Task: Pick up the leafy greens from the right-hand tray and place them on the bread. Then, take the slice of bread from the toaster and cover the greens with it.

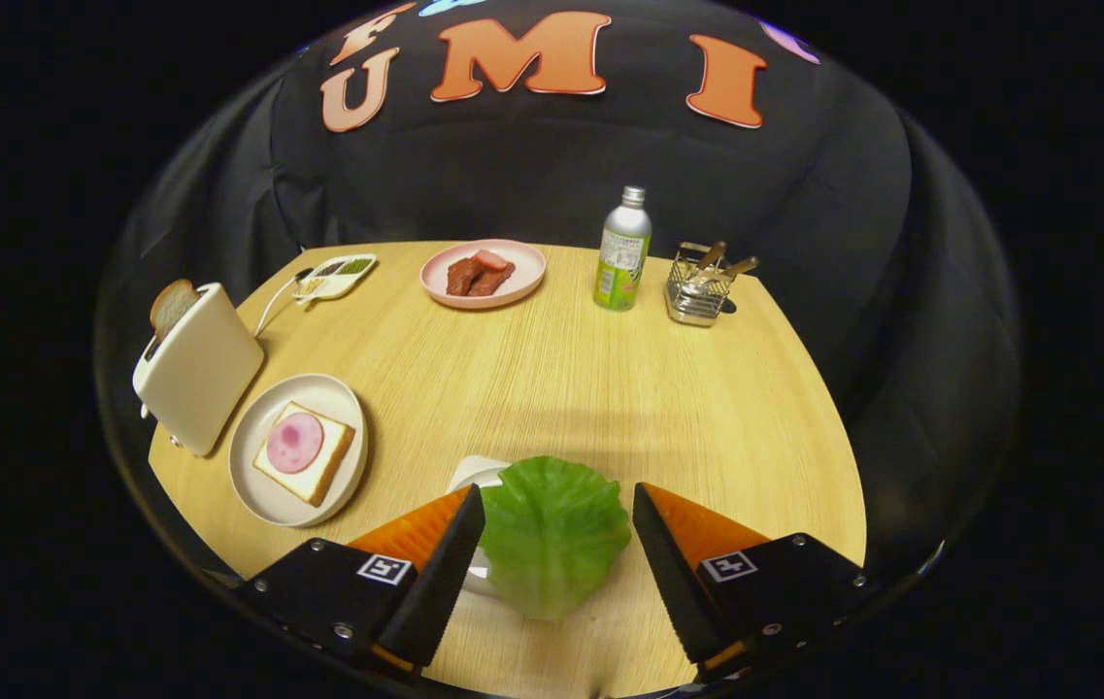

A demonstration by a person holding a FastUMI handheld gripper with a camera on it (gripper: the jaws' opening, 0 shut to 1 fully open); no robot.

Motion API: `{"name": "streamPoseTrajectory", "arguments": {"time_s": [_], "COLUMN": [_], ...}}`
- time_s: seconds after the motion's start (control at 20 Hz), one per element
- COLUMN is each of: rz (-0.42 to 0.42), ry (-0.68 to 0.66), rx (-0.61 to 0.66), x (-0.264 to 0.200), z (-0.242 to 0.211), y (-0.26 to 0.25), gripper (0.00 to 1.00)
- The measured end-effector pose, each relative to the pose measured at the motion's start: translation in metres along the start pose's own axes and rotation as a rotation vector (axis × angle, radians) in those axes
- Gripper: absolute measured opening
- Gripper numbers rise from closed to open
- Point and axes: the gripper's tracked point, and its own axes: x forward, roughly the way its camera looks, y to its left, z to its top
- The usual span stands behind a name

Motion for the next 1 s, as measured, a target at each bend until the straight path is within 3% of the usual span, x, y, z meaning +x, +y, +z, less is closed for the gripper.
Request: {"name": "streamPoseTrajectory", "arguments": {"time_s": [0.55, 0.7, 1.0], "rz": [0.061, 0.034, 0.084], "ry": [0.24, 0.303, 0.343], "rx": [-0.094, -0.085, 0.01], "x": [0.047, 0.06, 0.063], "z": [-0.054, -0.067, -0.066], "y": [0.012, 0.009, 0.012], "gripper": [0.83, 0.74, 0.58]}}
